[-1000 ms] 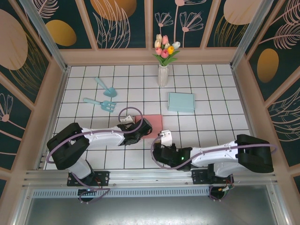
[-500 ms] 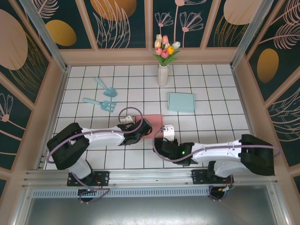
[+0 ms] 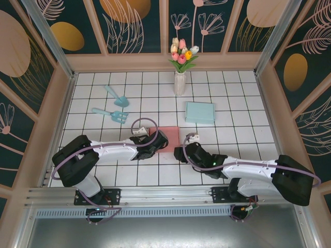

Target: Fold the paper box

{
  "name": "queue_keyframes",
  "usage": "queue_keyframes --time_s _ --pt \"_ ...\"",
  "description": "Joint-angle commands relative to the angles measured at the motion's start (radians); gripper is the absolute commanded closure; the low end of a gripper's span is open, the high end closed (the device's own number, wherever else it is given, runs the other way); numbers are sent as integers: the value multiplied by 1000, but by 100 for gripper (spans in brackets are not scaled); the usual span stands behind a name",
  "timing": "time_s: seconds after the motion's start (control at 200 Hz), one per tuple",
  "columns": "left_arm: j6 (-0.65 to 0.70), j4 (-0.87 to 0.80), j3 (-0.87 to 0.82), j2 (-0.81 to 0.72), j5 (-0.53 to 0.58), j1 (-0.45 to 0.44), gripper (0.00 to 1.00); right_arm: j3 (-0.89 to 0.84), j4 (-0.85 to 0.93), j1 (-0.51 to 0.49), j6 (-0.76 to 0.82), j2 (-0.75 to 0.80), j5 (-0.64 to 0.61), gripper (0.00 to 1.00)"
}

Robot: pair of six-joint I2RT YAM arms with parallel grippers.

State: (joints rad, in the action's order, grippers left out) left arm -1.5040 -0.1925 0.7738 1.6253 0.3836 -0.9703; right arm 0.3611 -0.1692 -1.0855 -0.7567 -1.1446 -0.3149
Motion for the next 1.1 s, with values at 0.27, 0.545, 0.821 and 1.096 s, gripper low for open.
queue_keyframes --time_s 0.27,0.545,0.821,1.096 --pt "50 -229 -82 112 -108 16 27 -4 -132 10 18 -96 88 54" --pt "57 -225 -86 63 -116 17 28 -6 -132 10 46 -101 54 62" --pt "63 -228 -85 46 -117 16 28 -40 -191 10 89 -134 28 64" --pt "65 -229 -85 36 -114 16 28 -33 -120 5 108 -149 -80 61"
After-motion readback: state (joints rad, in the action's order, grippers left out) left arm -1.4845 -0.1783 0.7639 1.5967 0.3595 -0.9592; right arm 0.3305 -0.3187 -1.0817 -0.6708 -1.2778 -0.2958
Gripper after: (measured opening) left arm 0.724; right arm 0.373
